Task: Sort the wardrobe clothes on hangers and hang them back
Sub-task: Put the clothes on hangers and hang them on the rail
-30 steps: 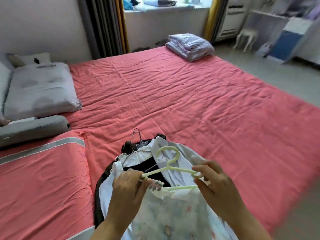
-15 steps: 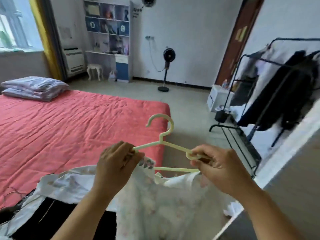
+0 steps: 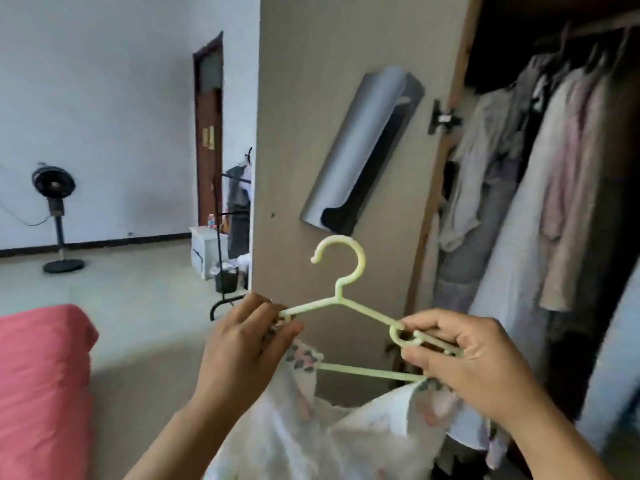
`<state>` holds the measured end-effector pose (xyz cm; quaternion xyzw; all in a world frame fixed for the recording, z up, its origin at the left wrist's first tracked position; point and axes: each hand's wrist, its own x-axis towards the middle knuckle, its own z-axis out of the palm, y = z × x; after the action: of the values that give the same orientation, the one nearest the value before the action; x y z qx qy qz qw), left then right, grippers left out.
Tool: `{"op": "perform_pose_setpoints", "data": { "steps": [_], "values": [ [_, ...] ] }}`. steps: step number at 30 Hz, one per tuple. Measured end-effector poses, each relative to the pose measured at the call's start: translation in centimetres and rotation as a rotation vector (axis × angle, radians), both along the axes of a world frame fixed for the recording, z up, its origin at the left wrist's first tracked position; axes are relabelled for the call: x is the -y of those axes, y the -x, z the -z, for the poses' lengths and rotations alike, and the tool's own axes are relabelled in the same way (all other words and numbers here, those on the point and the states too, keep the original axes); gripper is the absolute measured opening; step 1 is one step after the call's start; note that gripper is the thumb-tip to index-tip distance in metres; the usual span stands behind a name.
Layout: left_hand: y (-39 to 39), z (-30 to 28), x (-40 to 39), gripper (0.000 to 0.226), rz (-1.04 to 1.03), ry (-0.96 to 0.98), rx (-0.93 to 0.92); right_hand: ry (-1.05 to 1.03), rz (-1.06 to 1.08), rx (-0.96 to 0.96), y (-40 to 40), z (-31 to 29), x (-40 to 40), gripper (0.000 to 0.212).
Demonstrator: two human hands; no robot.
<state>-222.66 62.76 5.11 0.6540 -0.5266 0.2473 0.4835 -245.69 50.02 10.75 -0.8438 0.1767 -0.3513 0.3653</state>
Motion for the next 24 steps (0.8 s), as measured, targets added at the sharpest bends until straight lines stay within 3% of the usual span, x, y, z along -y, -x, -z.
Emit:
{"op": "perform_pose_setpoints", "data": {
  "steps": [3,6,10,14,17,21,24],
  "values": [
    [2.8,-2.3,6.8,0.034,0.099,-0.018,0.058,-0.143,0.013,0.049,4.9,-2.5,2.3,0.037],
    [6.2,-4.5,13.7,0.043,0.228,-0.032,0.088,-0.349,-0.107,0.109,9.6,-4.7,4.6,0.04],
    [10.2,-6.8,21.6,0.053,0.334,-0.056,0.103,-0.431,-0.248,0.124,13.2,-6.0,8.2,0.074],
    [13.9,-8.9,28.8,0.059,0.428,-0.042,0.118,-0.412,-0.143,0.267,14.6,-7.0,11.6,0.068],
    [16.0,-10.2,33.6,0.049,0.479,-0.022,0.114,-0.35,-0.01,0.327,15.4,-7.8,13.7,0.076],
    [18.6,-11.9,38.7,0.047,0.554,-0.043,0.156,-0.23,0.151,0.308,16.3,-9.3,15.5,0.065],
    [20.5,-13.0,41.4,0.036,0.597,-0.014,0.177,-0.129,0.23,0.276,17.0,-10.3,16.7,0.071]
  ]
}}
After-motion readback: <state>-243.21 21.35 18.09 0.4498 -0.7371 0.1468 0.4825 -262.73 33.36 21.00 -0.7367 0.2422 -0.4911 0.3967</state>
